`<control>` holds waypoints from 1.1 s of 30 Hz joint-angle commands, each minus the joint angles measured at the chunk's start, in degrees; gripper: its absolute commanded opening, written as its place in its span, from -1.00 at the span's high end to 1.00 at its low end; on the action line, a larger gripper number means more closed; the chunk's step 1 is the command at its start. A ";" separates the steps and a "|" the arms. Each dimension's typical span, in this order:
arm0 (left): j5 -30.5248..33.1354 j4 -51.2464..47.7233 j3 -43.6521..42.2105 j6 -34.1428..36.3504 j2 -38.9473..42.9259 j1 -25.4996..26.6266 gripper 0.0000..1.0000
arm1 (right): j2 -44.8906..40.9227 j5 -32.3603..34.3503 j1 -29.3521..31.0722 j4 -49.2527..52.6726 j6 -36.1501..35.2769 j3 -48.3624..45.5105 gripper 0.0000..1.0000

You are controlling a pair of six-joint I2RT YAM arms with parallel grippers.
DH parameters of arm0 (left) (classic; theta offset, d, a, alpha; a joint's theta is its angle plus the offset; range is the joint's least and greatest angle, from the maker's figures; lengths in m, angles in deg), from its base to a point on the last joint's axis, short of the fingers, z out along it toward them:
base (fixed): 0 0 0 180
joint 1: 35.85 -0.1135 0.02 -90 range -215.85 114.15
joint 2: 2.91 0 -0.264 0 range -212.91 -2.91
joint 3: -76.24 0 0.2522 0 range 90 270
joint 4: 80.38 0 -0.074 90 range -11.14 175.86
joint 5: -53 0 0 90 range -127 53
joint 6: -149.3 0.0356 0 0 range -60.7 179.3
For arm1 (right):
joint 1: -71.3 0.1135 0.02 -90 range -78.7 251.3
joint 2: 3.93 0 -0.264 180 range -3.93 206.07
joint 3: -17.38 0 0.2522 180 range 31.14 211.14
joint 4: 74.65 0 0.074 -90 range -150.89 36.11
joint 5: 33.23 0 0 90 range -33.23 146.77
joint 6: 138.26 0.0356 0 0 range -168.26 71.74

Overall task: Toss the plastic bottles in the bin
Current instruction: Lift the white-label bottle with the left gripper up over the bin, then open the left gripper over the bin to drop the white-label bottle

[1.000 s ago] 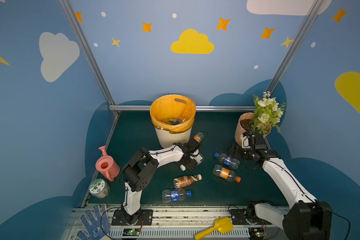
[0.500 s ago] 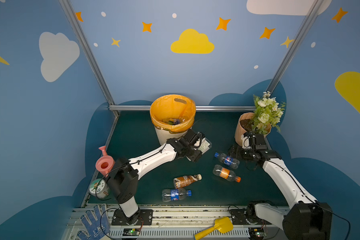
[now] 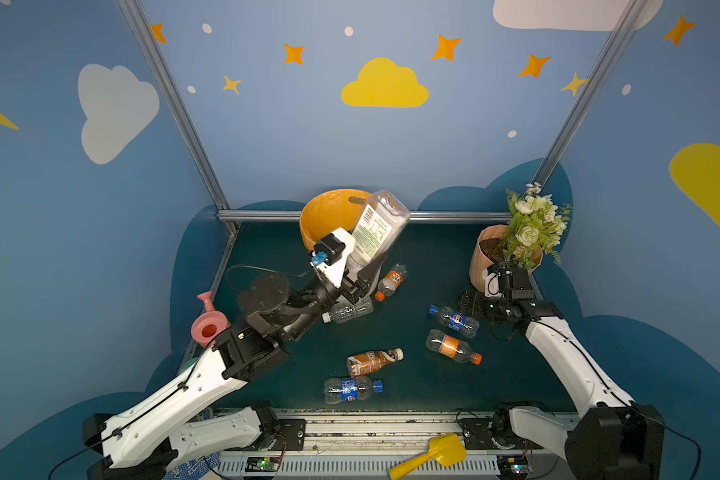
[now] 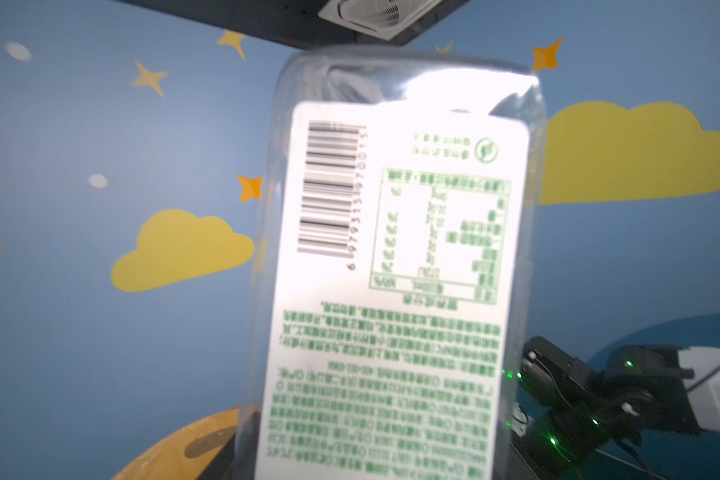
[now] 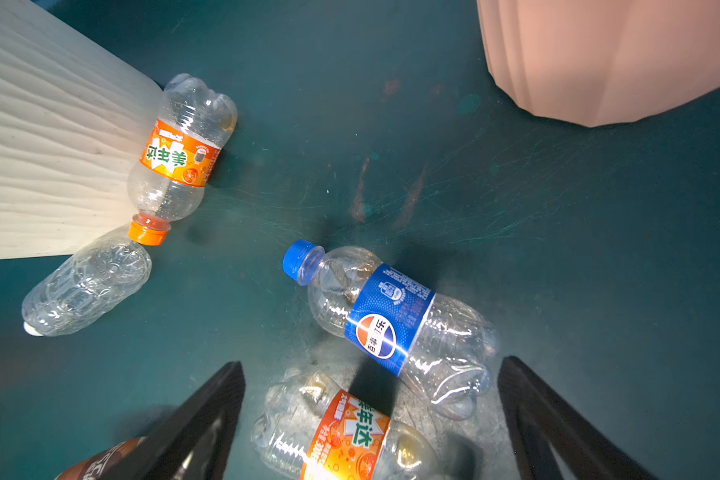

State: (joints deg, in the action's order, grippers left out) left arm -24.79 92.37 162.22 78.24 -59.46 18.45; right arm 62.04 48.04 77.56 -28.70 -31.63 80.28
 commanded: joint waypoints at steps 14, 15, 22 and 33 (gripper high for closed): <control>-16.76 -38.93 31.41 -25.77 -32.29 -26.54 -0.62 | -4.60 -1.05 -0.20 0.87 -0.23 -1.06 -0.87; -16.56 -36.89 30.33 -25.51 -31.21 -26.38 -0.81 | -4.82 -0.91 -0.20 0.86 -0.31 -0.98 -0.87; -10.40 -31.97 27.96 -23.47 -21.90 -25.77 -1.00 | -4.94 -1.79 -0.08 1.39 -1.42 1.08 -0.86; 3.46 -19.16 6.58 -19.57 -3.47 -19.69 -1.00 | -8.05 -5.09 2.63 -1.56 -3.81 1.74 -0.86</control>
State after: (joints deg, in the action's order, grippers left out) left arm -27.77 70.97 172.39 57.32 -63.86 -1.44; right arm 55.22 45.17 79.18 -28.73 -33.58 80.11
